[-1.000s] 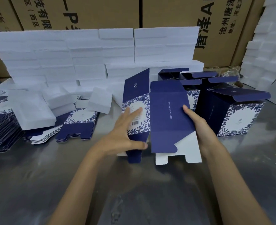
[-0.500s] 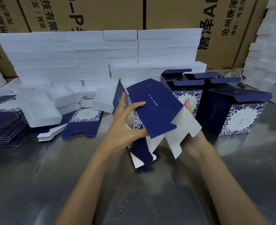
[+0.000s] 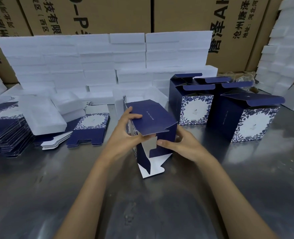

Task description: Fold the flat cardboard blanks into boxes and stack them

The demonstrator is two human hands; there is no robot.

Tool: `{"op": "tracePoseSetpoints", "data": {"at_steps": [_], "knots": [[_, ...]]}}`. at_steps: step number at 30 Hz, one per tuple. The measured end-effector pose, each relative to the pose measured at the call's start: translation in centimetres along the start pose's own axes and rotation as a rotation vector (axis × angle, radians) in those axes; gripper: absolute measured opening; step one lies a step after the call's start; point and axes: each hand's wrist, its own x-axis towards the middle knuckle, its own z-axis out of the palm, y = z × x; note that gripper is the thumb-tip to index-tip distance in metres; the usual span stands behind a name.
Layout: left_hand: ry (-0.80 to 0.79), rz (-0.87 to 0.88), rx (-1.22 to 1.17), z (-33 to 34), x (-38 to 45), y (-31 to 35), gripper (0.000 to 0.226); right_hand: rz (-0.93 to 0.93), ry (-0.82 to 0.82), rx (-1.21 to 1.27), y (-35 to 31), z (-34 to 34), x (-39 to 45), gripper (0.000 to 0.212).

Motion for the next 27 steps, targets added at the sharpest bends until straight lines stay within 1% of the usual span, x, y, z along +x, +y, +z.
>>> {"op": "tracePoseSetpoints", "data": {"at_steps": [3,6,8,11,12,18,27], "knots": [[-0.008,0.015,0.036,0.2,-0.2,0.3,0.050,-0.023,0.087,-0.110,0.0,0.8,-0.2,0.077],[0.011,0.048,0.055,0.4,-0.3,0.6,0.046,-0.004,0.120,-0.230,-0.1,0.7,-0.4,0.073],[0.014,0.051,0.037,0.4,-0.3,0.8,0.044,0.051,0.074,-0.333,-0.3,-0.2,-0.6,0.067],[0.002,0.051,0.015,0.2,-0.3,0.7,0.042,0.133,-0.039,-0.534,0.1,-1.5,-0.8,0.042],[-0.001,0.053,0.017,0.2,-0.2,0.7,0.042,0.141,-0.063,-0.564,0.4,-1.7,-0.8,0.037],[-0.026,0.078,0.010,-0.2,-0.1,0.5,0.041,0.096,-0.096,-0.573,0.7,-1.4,-0.7,0.036],[-0.052,0.093,-0.030,-0.5,0.0,0.3,0.042,0.091,-0.078,-0.605,0.3,-1.2,-0.7,0.039]]}}
